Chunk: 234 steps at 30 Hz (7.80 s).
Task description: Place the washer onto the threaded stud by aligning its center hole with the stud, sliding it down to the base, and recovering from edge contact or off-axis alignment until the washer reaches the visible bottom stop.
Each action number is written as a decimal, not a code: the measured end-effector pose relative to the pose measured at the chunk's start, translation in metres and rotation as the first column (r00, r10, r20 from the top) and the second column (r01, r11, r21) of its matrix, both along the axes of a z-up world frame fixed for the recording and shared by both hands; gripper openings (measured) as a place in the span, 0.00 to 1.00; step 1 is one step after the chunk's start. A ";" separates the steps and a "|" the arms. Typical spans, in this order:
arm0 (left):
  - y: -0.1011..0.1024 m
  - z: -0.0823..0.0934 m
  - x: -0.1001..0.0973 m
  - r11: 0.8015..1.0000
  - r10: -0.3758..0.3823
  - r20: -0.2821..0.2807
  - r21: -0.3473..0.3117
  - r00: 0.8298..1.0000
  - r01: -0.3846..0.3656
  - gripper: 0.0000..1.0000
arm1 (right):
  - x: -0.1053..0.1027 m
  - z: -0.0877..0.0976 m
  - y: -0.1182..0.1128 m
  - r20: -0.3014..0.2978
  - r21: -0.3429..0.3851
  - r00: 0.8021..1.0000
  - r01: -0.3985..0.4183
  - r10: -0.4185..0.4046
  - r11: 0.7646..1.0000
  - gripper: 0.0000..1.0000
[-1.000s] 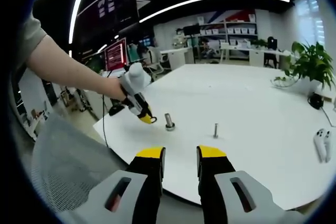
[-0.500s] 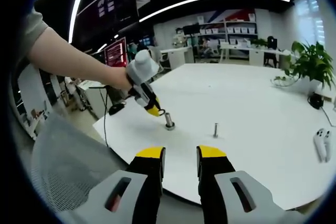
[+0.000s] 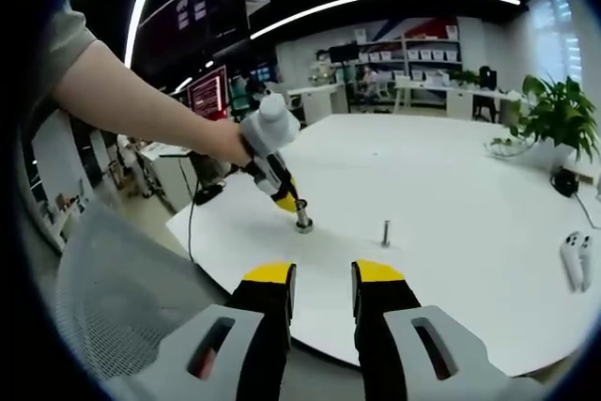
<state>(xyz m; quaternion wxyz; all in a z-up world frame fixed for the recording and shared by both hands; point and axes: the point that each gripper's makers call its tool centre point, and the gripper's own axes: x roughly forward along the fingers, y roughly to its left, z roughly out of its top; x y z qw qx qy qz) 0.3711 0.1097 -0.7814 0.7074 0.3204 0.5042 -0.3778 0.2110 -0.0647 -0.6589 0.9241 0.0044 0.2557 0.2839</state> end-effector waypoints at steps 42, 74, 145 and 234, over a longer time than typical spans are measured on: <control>0.017 -0.024 -0.005 0.995 0.072 0.029 -0.069 0.997 -0.069 0.17 | -0.001 -0.005 0.000 -0.018 -0.027 1.000 -0.011 0.011 1.000 0.26; 0.078 0.091 -0.106 0.786 0.502 0.186 -0.506 0.844 -0.356 0.33 | -0.004 -0.005 0.005 -0.029 -0.018 0.999 -0.035 0.034 0.999 0.26; 0.088 0.109 -0.167 0.789 0.491 0.236 -0.527 0.838 -0.315 0.31 | 0.033 -0.052 -0.044 -0.202 0.062 0.979 0.007 0.006 0.998 0.47; 0.084 0.090 -0.178 0.846 0.412 0.205 -0.448 0.888 -0.289 0.26 | 0.071 -0.185 -0.018 -0.653 -0.504 0.592 -0.805 0.473 0.312 0.15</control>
